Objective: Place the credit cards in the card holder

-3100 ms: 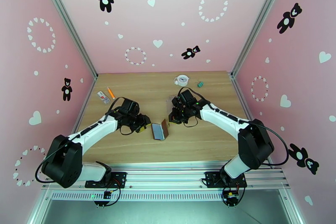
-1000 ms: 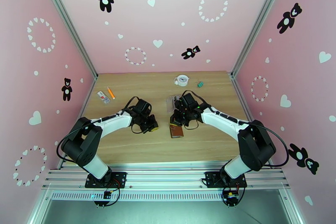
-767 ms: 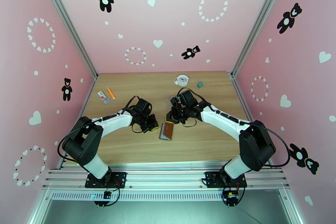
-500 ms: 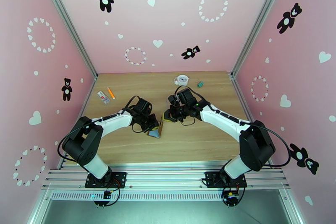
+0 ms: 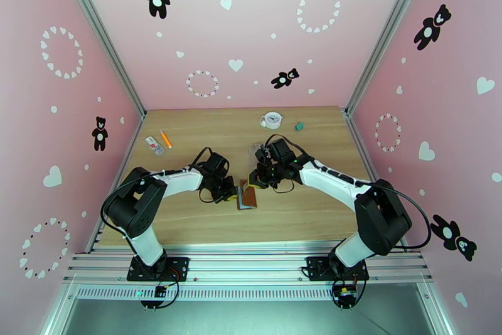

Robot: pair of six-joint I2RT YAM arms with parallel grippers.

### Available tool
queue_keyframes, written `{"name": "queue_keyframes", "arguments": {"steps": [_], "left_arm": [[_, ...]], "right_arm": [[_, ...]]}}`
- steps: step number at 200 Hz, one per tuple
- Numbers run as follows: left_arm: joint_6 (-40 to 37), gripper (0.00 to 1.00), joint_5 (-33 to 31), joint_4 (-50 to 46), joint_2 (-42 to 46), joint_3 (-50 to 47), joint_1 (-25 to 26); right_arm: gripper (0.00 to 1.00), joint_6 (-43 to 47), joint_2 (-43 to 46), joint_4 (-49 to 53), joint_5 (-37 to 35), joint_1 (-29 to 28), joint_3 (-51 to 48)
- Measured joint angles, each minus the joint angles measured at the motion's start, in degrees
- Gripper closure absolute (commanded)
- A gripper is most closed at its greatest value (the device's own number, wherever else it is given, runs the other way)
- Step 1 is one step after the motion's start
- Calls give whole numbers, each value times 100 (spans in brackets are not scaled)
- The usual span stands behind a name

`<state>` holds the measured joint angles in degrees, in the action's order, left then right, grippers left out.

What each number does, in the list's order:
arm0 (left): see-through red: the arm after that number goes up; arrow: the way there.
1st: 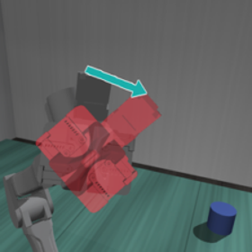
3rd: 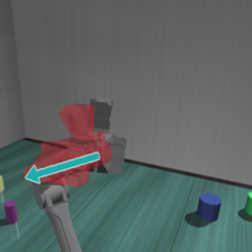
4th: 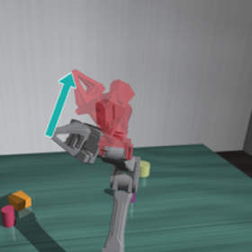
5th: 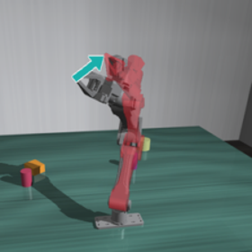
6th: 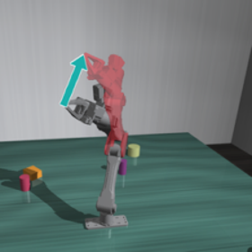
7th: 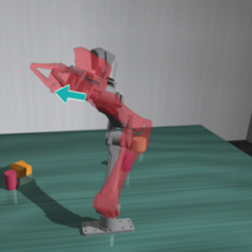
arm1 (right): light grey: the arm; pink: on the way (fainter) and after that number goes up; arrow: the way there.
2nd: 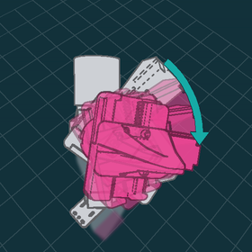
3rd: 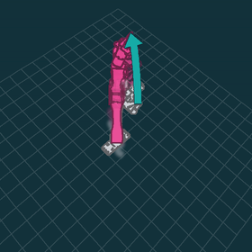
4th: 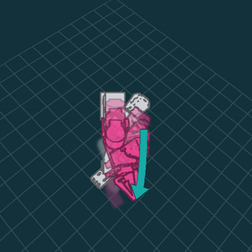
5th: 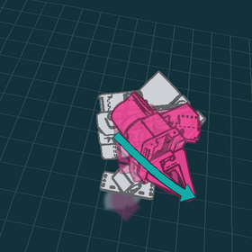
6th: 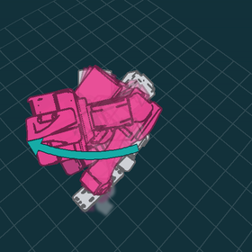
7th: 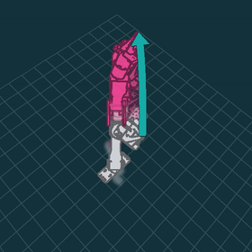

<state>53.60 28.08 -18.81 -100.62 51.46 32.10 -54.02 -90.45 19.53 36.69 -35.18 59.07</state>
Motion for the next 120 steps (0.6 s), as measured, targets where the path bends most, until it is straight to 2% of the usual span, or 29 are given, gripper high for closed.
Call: {"name": "queue_keyframes", "arguments": {"steps": [120], "left_arm": [[-22, 100, 118, 59, 302, 13, 57]], "right_arm": [[100, -28, -2, -48, -26, 13, 0]]}}
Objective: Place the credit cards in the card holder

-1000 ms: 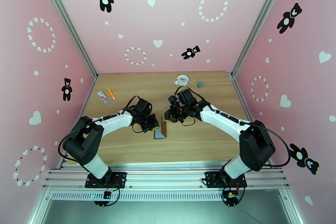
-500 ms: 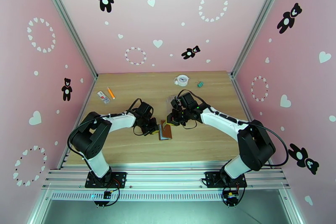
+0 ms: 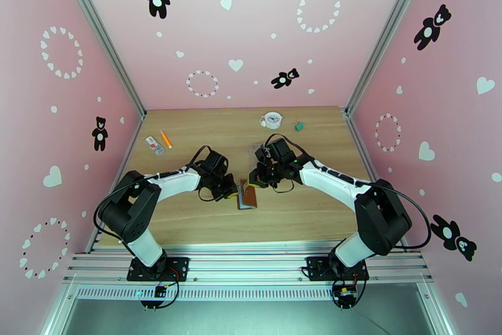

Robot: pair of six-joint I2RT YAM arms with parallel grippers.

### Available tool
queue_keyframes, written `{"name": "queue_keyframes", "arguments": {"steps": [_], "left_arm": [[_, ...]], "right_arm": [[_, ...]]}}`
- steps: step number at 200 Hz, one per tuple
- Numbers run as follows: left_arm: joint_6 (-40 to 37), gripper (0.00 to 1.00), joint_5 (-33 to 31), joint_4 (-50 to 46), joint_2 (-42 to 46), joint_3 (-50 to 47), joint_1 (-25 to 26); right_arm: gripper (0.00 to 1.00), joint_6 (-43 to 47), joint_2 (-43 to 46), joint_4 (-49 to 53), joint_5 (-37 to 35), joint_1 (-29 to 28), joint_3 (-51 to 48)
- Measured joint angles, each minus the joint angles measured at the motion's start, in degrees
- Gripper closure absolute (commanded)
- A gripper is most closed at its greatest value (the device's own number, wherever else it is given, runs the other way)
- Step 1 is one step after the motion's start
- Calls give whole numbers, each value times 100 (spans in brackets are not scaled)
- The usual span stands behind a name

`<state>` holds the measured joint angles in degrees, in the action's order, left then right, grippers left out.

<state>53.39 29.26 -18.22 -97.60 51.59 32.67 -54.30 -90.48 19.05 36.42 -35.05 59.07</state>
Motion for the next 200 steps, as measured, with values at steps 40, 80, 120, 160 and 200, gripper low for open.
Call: {"name": "queue_keyframes", "arguments": {"steps": [40, 80, 120, 160, 200], "left_arm": [[26, 100, 90, 177, -356, 0, 177], [24, 100, 186, 227, -490, 37, 199], [-17, 100, 225, 219, -557, 90, 201], [-68, 100, 225, 177, -566, 109, 199], [-109, 100, 234, 192, -586, 122, 205]], "right_arm": [[100, -17, 0, -33, -9, 4, 0], [100, -20, 0, -35, -44, 4, 0], [100, 55, 37, 146, -181, 72, 9], [100, 782, 385, 1596, -938, 737, 216], [100, 1471, 380, 2520, -1939, 1794, -236]]}}
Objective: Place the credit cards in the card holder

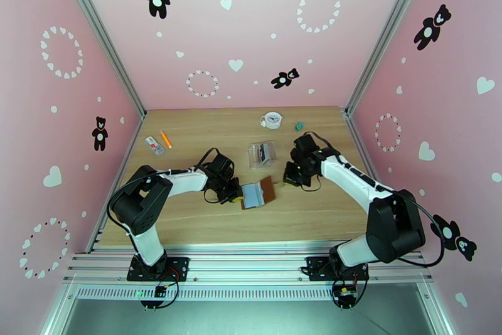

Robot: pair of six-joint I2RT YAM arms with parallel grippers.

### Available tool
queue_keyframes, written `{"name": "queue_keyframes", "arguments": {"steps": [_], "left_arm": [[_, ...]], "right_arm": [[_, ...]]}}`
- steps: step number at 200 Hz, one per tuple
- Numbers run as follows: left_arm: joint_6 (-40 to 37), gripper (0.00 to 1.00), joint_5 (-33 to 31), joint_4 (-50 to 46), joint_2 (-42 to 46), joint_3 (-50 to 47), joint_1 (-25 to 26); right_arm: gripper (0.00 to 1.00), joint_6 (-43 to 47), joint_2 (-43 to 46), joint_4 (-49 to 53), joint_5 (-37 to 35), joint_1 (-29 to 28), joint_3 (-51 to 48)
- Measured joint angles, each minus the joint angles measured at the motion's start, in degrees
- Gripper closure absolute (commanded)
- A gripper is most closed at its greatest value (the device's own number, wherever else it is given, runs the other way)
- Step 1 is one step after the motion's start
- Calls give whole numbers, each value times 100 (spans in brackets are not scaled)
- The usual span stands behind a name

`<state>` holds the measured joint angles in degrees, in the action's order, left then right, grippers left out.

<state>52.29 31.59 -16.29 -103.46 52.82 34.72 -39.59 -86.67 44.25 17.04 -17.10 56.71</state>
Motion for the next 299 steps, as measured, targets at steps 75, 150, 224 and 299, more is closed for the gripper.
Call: {"name": "queue_keyframes", "arguments": {"steps": [75, 150, 224, 299], "left_arm": [[-127, 100, -39, -136, -44, 111, 37], [-170, 100, -70, -234, -42, 144, 37], [-170, 100, -70, -232, -42, 142, 35], [-168, 100, -70, -229, -42, 140, 35]], "right_arm": [[47, 275, -579, 599, -616, 74, 699], [61, 83, 184, 234, 212, -820, 1888], [84, -590, -1067, -133, 555, -1910, 1561], [72, -498, -1873, 184, -4, -1836, 1285]]}}
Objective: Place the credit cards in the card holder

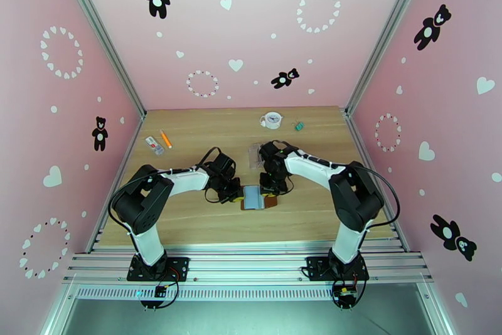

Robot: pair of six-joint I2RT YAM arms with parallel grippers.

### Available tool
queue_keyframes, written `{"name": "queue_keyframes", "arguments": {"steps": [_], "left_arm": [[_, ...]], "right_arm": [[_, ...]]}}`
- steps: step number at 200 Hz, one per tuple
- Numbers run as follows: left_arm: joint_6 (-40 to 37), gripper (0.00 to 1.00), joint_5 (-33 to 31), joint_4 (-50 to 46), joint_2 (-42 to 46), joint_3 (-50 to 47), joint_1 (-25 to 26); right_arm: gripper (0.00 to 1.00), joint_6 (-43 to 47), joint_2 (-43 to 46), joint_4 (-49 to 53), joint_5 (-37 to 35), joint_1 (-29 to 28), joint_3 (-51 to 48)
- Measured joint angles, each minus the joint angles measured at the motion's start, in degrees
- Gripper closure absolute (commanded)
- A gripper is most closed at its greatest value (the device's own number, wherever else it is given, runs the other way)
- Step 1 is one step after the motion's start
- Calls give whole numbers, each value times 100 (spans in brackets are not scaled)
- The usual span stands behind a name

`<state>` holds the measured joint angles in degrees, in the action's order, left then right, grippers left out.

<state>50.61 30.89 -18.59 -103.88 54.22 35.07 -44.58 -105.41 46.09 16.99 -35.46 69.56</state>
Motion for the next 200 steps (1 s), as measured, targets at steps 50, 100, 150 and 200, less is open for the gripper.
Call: {"name": "queue_keyframes", "arguments": {"steps": [50, 100, 150, 200], "left_arm": [[-2, 100, -2, -4, 2, -2, 0], [-39, 100, -4, -4, 4, -4, 0], [-90, 100, -15, -20, 15, -4, 0], [-109, 100, -22, -24, 15, -4, 0]], "right_arm": [[57, 210, -372, -260, 81, 15, 87], [54, 442, -334, -295, 46, 42, 365], [47, 835, -164, 109, -555, 474, 1884], [44, 1340, -1141, 844, -1250, 831, 3825]]}}
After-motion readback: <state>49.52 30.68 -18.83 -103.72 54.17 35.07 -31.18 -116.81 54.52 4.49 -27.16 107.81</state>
